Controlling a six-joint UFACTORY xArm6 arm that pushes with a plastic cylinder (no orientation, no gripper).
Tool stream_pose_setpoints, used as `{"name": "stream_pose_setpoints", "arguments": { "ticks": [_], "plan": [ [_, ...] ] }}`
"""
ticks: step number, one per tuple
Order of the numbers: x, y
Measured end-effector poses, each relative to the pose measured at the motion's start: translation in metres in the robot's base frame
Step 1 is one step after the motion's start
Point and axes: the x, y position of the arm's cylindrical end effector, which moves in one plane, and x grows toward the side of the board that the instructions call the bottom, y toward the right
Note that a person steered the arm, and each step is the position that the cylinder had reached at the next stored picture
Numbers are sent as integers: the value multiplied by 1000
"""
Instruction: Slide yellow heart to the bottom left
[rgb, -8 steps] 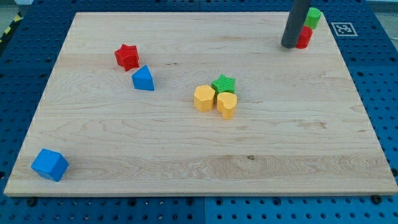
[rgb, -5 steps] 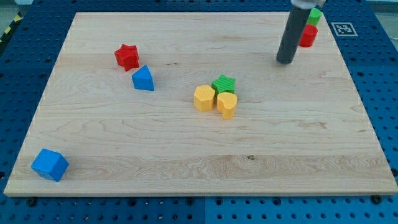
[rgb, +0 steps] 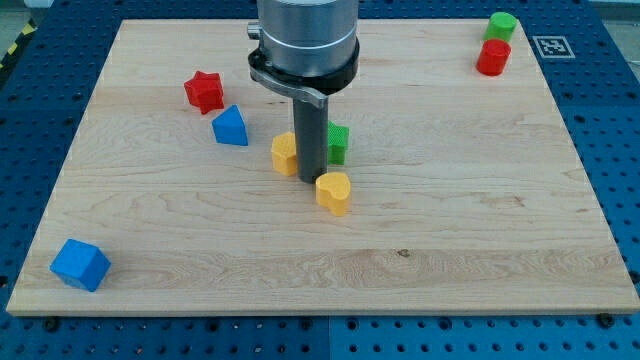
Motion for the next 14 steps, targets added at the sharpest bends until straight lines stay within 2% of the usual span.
{"name": "stream_pose_setpoints", "arguments": {
  "ticks": [2,4,5,7,8,9,11,12,14],
  "plan": [
    [-4,86],
    [17,6],
    [26,-15],
    [34,54],
    [62,43],
    [73,21],
    [66,-8],
    [52,-10],
    [20,-57]
  ]
}}
